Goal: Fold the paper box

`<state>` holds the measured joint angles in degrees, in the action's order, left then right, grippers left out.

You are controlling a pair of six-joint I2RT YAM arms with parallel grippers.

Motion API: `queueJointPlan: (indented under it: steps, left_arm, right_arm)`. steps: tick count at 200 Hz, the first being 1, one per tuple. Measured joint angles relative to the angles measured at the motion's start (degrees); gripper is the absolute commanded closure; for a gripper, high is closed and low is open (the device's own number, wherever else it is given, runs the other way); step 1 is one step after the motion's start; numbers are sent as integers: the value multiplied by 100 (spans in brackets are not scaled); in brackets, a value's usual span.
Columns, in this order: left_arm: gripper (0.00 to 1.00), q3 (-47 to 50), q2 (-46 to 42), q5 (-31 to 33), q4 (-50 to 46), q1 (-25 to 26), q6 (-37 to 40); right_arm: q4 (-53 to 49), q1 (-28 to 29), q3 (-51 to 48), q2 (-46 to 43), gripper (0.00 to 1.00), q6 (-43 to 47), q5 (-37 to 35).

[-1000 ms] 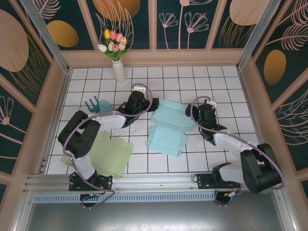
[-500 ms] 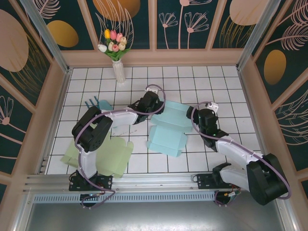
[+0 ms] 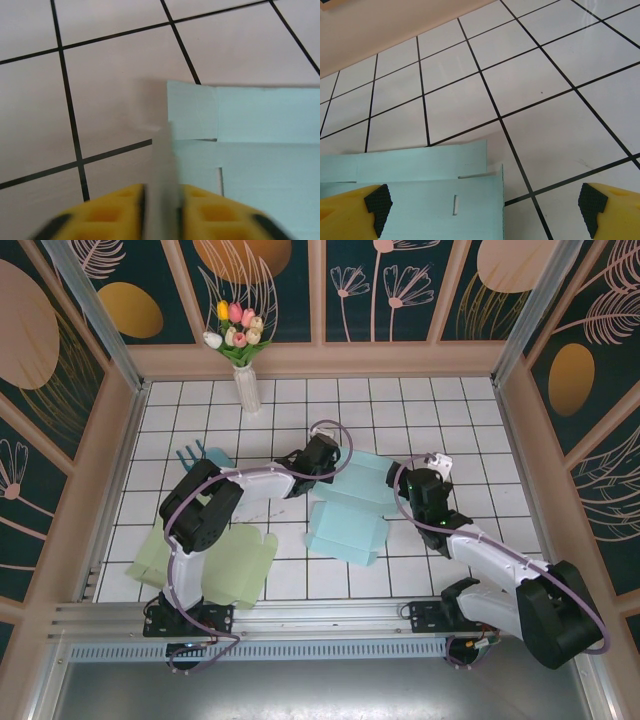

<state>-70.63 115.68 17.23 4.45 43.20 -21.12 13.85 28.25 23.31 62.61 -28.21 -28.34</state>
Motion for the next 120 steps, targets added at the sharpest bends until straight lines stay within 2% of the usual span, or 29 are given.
queueJointPlan:
  steps: [38,62,100,120]
  left_arm:
    - [100,42,-13,46,15,0,35]
    - [100,426,-273,129,210,0,31]
    - [100,1440,-1394,173,796,0,35]
    - [100,2114,-2236,125,1318,0,61]
  right_arm:
    - [-127,31,33,0,1,66,-35]
    - [-437,42,411,52,1,105,2]
    - [-992,229,1864,315,2,264,129]
    - [-1263,450,2625,457,7,431,190]
